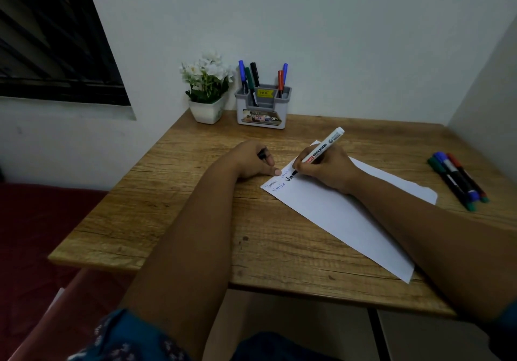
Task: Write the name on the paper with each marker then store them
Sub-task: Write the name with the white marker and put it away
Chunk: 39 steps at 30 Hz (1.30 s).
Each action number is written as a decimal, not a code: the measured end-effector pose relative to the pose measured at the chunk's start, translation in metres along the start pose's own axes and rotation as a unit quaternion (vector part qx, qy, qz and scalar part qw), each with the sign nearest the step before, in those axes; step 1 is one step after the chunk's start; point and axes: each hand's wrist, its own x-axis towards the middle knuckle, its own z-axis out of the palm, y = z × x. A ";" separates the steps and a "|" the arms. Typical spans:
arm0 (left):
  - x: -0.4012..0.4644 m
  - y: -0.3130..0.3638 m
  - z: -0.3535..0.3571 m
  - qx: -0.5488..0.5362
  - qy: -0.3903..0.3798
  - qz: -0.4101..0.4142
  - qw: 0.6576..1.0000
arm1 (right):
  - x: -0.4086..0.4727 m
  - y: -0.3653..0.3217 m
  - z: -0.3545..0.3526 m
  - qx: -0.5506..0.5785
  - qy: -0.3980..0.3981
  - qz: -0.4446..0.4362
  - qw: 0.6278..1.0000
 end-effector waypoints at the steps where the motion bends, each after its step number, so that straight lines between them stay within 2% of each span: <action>1: 0.000 0.000 0.000 -0.001 0.000 0.000 1.000 | 0.000 0.000 0.000 -0.003 0.000 0.000 1.000; 9: 0.001 0.000 0.000 -0.004 -0.002 -0.004 1.000 | 0.001 0.003 0.000 0.041 0.020 0.009 0.999; 15: 0.002 -0.001 0.000 -0.006 0.001 0.000 1.000 | 0.002 0.003 -0.001 0.007 0.010 0.013 1.000; 20: 0.002 -0.001 0.000 -0.009 -0.001 -0.005 1.000 | 0.003 0.004 0.002 0.006 0.029 0.018 0.999; 24: 0.002 -0.001 0.000 -0.007 0.001 -0.003 1.000 | 0.004 0.008 -0.002 0.038 0.076 0.042 0.996; 31: 0.004 -0.002 0.000 0.005 0.000 -0.002 1.000 | 0.001 0.002 -0.002 0.013 0.047 0.039 0.998; 39: 0.004 -0.001 0.000 0.002 0.001 -0.002 1.000 | 0.001 0.002 -0.001 0.008 0.056 0.052 0.997</action>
